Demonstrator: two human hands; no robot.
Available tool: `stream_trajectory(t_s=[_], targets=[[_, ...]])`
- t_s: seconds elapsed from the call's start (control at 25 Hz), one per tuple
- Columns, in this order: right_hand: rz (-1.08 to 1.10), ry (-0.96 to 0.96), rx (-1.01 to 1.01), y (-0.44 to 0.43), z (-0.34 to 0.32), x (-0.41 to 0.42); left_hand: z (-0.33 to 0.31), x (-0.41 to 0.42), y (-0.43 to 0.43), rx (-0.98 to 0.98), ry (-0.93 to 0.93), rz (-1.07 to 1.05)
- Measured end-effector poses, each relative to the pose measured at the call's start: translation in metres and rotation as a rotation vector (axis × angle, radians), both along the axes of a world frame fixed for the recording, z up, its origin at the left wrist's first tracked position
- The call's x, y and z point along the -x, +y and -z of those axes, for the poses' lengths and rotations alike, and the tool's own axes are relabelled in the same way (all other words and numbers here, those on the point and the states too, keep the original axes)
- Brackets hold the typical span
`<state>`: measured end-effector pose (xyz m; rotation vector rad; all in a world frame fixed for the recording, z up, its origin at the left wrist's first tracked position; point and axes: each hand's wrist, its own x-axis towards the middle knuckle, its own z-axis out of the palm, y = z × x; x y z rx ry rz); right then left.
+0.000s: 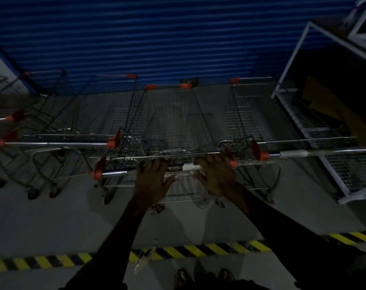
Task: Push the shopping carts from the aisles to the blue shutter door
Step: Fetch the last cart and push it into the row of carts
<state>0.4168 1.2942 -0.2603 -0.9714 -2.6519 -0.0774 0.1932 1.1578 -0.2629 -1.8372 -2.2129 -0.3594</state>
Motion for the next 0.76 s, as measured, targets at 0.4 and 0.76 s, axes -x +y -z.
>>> stream_trajectory(t_s=[0.4,0.76], targets=[[-0.036,0.139,-0.032,0.055,-0.009,-0.036,0.006,-0.037,0.047,0.018,-0.102,0.018],[0.052,0.020,0.015,0.059,-0.001,-0.046,0.002,-0.038,0.060,-0.043,-0.175,0.079]])
